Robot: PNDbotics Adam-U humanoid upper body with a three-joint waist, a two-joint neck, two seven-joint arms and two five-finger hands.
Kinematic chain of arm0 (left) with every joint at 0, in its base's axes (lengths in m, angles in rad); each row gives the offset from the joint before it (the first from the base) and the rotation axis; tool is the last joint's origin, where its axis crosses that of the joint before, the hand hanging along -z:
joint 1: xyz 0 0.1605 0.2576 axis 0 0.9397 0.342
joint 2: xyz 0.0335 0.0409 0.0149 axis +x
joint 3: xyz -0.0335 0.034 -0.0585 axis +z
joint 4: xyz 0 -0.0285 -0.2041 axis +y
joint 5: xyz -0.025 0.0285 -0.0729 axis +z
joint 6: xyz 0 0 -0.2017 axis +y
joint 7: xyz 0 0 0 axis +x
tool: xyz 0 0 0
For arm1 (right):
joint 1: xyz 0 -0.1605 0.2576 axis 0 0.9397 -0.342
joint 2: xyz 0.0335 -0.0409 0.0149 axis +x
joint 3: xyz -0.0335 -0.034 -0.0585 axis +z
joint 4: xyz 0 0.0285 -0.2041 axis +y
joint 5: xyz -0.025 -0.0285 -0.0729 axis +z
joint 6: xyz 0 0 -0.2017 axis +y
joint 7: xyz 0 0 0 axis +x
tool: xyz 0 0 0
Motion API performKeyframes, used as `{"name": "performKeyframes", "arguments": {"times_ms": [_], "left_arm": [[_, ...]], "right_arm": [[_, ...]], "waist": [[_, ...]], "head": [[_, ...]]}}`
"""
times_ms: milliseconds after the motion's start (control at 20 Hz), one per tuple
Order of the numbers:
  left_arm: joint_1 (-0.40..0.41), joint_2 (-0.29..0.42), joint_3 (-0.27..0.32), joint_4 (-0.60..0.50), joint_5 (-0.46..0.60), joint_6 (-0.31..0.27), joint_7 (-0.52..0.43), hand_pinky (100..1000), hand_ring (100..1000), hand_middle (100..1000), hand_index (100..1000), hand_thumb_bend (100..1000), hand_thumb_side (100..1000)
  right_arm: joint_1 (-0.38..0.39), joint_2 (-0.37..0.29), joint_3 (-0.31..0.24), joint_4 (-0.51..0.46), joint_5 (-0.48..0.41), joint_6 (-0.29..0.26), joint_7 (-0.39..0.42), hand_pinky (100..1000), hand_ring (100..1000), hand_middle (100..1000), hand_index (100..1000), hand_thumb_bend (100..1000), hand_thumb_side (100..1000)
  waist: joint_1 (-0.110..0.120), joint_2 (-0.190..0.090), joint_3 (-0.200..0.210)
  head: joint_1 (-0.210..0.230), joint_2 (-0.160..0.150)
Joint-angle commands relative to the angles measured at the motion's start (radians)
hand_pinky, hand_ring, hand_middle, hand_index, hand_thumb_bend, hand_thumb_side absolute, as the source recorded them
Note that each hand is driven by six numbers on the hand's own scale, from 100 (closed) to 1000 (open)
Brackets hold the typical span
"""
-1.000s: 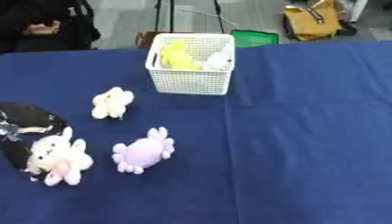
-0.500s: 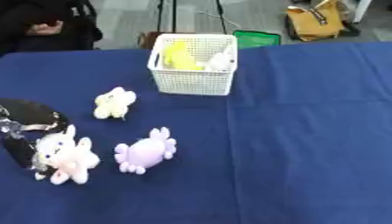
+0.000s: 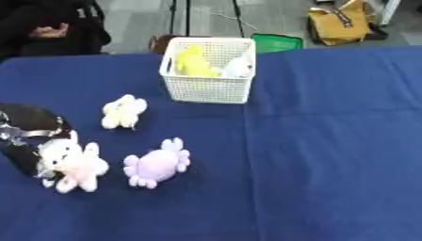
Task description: Pick up objects on the table and place them in the box.
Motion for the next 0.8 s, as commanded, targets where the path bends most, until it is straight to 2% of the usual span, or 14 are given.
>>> {"name": "performKeyframes", "arguments": {"times_ms": [50, 800], "left_arm": [[-0.019, 0.037, 0.024, -0.02, 0.007, -0.057, -0.068, 798, 752, 652, 560, 335, 604], [-0.036, 0.056, 0.079, -0.101, 0.052, 0.002, -0.068, 782, 736, 637, 559, 264, 608]], "right_arm": [[-0.004, -0.012, -0.009, -0.019, -0.007, -0.017, -0.017, 738, 684, 571, 784, 100, 854], [-0.001, -0.015, -0.011, -0.019, -0.011, -0.015, -0.017, 739, 686, 572, 784, 100, 851]], "waist": [[-0.003, -0.02, 0.002], [-0.002, -0.027, 0.002]], "head": [[0.0, -0.002], [-0.001, 0.002]]}}
